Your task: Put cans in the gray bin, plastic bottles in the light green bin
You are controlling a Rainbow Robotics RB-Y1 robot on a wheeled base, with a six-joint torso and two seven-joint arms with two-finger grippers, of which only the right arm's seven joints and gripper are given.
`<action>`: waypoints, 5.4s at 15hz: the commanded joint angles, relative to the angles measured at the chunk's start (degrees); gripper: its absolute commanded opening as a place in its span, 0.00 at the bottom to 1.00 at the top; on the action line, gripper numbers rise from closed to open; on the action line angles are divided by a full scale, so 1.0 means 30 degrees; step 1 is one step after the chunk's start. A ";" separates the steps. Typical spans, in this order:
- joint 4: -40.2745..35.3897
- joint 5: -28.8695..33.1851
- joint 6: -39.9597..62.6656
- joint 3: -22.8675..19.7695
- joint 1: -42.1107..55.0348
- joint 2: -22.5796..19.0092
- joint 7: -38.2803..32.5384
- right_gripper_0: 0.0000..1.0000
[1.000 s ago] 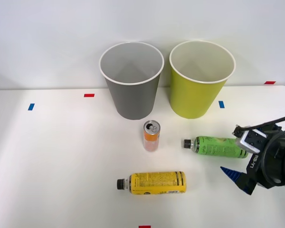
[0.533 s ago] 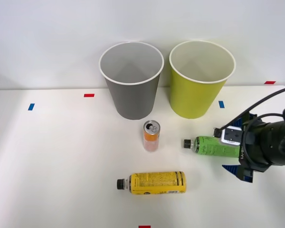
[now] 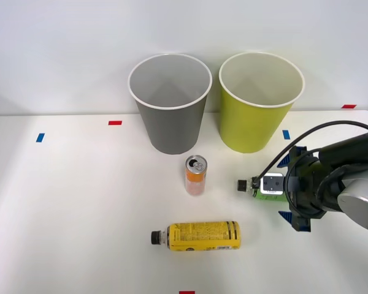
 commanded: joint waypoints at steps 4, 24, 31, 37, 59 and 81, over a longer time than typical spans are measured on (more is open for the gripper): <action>0.2287 0.0540 0.0933 0.0259 -0.1042 0.1913 -0.0042 1.00; 0.6506 0.3822 0.0962 0.1372 -0.2712 0.4550 -0.0013 1.00; 0.6506 0.4964 0.0933 0.2105 -0.2712 0.4667 -0.0218 1.00; 0.6506 0.4906 0.0933 0.2163 -0.2712 0.4667 -0.0247 0.00; 0.1965 -1.2907 -0.0122 -0.7710 -0.0133 0.6923 -0.1859 0.00; 0.1086 -0.6374 -1.2895 -0.9966 -0.2712 1.1024 -0.9329 0.00</action>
